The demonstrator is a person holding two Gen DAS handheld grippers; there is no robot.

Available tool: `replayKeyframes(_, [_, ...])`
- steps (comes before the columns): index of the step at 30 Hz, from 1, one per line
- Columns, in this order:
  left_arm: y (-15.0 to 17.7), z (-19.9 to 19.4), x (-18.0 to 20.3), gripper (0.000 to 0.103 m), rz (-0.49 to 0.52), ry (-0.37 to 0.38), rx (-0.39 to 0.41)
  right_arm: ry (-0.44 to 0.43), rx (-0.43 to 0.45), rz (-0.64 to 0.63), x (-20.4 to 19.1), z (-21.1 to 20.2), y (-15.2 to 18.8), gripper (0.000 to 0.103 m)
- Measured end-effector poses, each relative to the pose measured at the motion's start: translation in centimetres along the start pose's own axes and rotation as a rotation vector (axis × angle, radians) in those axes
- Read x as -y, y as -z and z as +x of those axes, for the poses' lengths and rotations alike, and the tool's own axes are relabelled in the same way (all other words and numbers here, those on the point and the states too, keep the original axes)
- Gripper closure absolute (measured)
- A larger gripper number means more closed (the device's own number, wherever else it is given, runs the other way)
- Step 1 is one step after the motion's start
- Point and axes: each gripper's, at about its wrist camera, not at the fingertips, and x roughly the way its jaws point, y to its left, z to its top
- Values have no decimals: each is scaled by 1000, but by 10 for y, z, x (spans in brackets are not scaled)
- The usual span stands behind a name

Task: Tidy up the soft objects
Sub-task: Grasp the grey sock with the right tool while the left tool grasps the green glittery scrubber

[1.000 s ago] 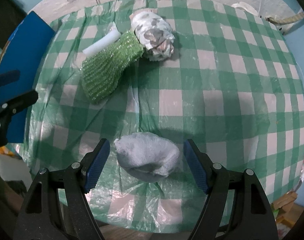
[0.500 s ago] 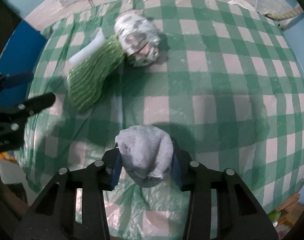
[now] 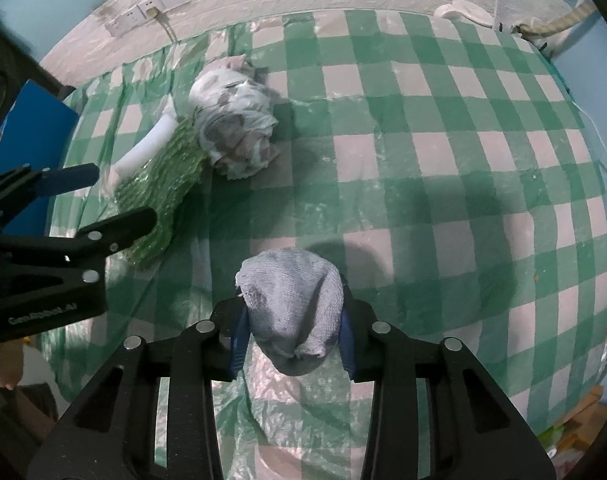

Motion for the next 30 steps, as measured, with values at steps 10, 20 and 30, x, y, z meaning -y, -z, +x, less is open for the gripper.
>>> replayKeyframes(10, [-15,29,13,23,13,17,-42,-10,-3,29,19,-1,-1,67])
replayKeyframes(20, [-7,21,5,82,6,-11,8,-4,-4,36,22,-7,4,67])
replayKeyframes(30, [8,1,-20,87,-89,96,11,0,22,8,6,-20,1,67])
